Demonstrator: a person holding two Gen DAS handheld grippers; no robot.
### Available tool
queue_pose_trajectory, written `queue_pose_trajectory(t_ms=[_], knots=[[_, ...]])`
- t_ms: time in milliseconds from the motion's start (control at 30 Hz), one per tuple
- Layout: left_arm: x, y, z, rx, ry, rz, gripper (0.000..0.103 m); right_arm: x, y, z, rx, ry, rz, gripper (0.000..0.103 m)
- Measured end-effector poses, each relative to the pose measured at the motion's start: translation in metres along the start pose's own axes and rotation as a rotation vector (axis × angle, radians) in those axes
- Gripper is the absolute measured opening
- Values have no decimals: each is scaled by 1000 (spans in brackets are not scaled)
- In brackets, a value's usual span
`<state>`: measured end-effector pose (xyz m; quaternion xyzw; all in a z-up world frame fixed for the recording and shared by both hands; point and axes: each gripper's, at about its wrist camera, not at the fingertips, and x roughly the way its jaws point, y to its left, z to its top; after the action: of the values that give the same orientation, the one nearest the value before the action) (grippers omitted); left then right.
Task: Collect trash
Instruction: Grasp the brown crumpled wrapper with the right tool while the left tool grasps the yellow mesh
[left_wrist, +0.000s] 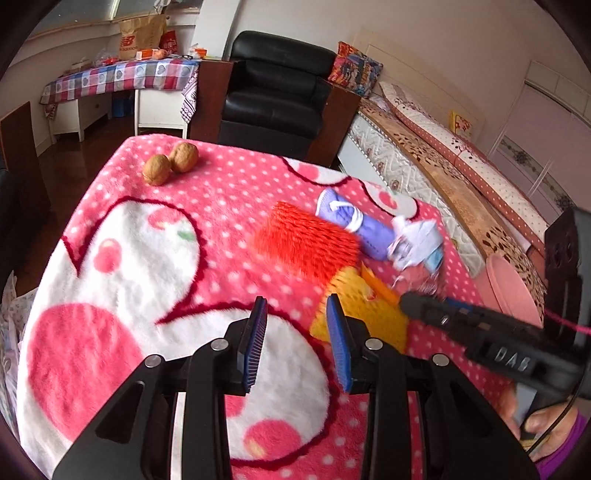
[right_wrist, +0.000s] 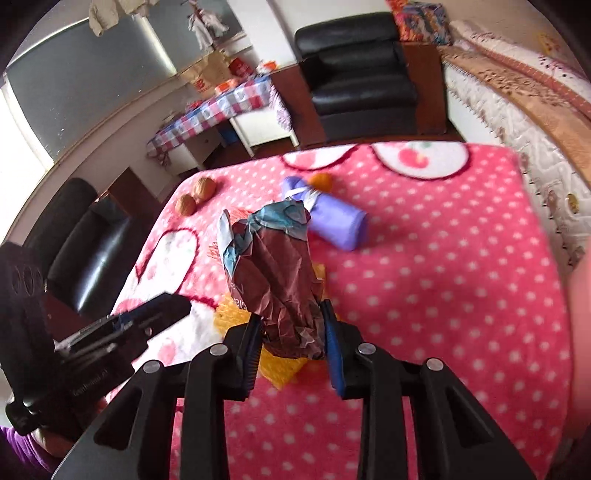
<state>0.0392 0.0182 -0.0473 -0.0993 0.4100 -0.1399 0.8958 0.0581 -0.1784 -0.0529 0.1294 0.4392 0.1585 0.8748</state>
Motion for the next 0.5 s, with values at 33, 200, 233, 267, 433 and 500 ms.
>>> queue_pose_trajectory(t_ms=[33, 200, 233, 267, 433, 500], knots=[[2, -3, -1, -1, 8, -7, 33, -5, -4, 0, 6, -11, -12, 29], [22, -10, -2, -67, 57, -35, 33, -25, -17, -6, 16, -46, -41, 30], [26, -10, -1, -86, 71, -37, 33, -27, -19, -8, 15, -49, -45, 30], [31, -10, -1, -102, 83, -29, 33, -30, -22, -9, 14, -53, -49, 30], [37, -22, -5, -80, 72, 29, 33, -41, -32, -14, 12, -71, -56, 30], [33, -30, -5, -51, 52, 38, 29, -45, -36, -17, 16, -73, -51, 30]])
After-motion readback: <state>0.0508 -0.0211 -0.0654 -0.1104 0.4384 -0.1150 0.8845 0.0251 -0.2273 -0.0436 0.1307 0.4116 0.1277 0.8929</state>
